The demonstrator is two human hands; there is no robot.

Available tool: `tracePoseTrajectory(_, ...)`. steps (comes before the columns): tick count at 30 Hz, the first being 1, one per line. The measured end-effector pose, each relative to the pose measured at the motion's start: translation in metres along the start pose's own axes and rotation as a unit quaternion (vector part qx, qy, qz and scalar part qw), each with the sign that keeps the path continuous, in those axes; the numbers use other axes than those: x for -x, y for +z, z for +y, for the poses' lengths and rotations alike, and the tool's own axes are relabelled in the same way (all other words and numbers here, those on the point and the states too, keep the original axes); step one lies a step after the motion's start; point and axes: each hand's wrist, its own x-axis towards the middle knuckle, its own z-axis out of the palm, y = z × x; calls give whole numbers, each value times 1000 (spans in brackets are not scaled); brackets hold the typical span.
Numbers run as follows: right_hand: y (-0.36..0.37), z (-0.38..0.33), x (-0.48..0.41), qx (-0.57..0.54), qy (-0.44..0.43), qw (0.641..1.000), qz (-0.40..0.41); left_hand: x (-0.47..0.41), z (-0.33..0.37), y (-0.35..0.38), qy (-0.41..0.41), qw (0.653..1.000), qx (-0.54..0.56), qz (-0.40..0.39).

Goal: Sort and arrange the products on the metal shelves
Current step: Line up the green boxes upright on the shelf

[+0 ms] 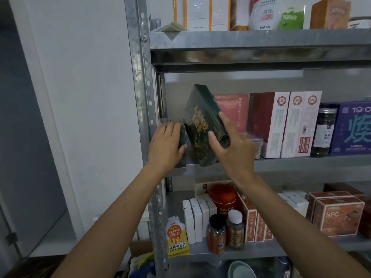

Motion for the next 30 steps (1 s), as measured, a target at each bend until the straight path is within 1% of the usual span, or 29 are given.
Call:
tracePoseTrajectory(4,13,-4,-10,57,-26,998,-7,0,-2,0,-1,1000,2,2)
tracePoseTrajectory(7,22,-6,-19,100,-18,994,-52,1,-2,-1,5,1000,-3,2)
tracePoseTrajectory(11,36,-7,-25,105,-4,992,-65,0,-4,-1,9,1000,-6,-14)
tracePoseTrajectory(15,50,-7,-29,116,2,990,-75,0,-8,-3,17,999,17,-41)
tracePoseTrajectory(20,68,-1,-32,159,38,971,-175,2,-10,-3,29,997,16,-67)
tracePoseTrajectory(22,70,3,-29,124,53,971,-198,1,-11,-3,26,997,23,-76)
tracePoseTrajectory(24,67,10,-24,52,61,977,-196,1,-12,-2,22,997,27,-76)
tracePoseTrajectory(26,63,16,-19,21,53,980,-188,1,-10,1,18,998,15,-62)
tracePoseTrajectory(28,62,18,-16,55,37,982,-175,2,-7,5,7,999,1,-45)
tracePoseTrajectory(30,63,18,-18,81,27,987,-138,2,-4,9,-1,1000,-6,-26)
